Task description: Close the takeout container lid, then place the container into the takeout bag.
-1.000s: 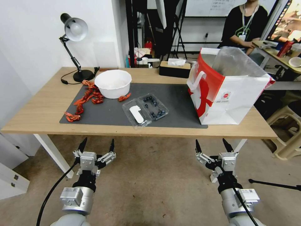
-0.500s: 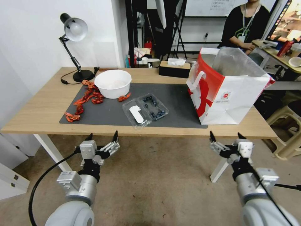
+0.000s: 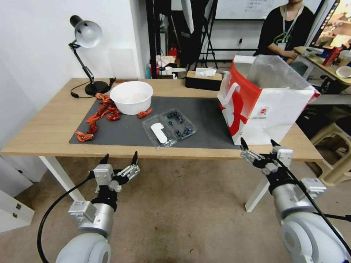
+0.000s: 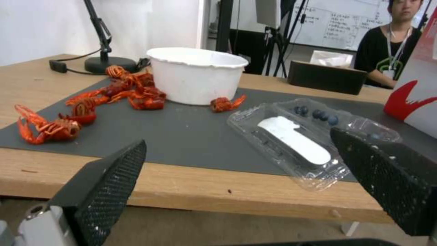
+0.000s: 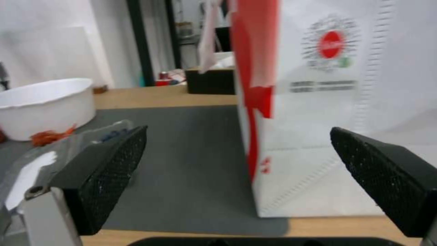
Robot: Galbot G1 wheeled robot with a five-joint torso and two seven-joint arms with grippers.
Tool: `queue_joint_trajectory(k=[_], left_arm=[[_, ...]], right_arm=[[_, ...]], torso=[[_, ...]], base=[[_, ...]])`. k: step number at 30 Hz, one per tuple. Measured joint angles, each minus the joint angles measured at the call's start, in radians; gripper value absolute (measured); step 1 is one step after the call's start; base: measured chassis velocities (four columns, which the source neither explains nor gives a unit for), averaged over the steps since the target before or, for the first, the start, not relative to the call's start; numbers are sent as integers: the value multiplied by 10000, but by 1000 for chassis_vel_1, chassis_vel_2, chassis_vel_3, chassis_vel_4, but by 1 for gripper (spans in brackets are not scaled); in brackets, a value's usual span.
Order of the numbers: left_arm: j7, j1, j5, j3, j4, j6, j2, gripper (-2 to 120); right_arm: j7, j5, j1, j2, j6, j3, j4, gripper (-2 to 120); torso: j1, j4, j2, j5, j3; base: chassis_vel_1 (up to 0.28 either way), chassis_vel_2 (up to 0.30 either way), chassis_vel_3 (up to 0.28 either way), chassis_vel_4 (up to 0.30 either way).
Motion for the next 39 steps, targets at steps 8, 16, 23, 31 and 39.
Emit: queue_joint_trajectory(k=[8, 16, 23, 31, 39], left_arm=[[27, 45, 122, -30, 39, -147, -161, 100], [32, 133, 267, -111, 66, -301, -344, 100], [25, 203, 319, -178, 81, -461, -424, 100], [3, 255, 342, -241, 113, -612, -430, 100], [-22, 251, 347, -272, 232, -736, -431, 100]], right_arm=[[312, 553, 1051, -1012, 160, -1053, -1069, 100], [1295, 1638, 3193, -1639, -327, -2911, -2249, 100], [2669, 2003, 4804, -1473, -937, -4389, -3344, 100], [3827, 2398, 6030, -1235, -1826, -5327, -4252, 100], [4461, 2864, 6884, -1042, -2718, -5648, -4852, 100]], torso=[[0, -1, 0, 1, 1], [1, 0, 0, -1, 0], [1, -1, 0, -1, 1], [1, 0, 0, -1, 0], [1, -1, 0, -2, 0]], base=[[0, 0, 0, 0], [0, 0, 0, 0], [0, 0, 0, 0], [0, 0, 0, 0], [0, 0, 0, 0]])
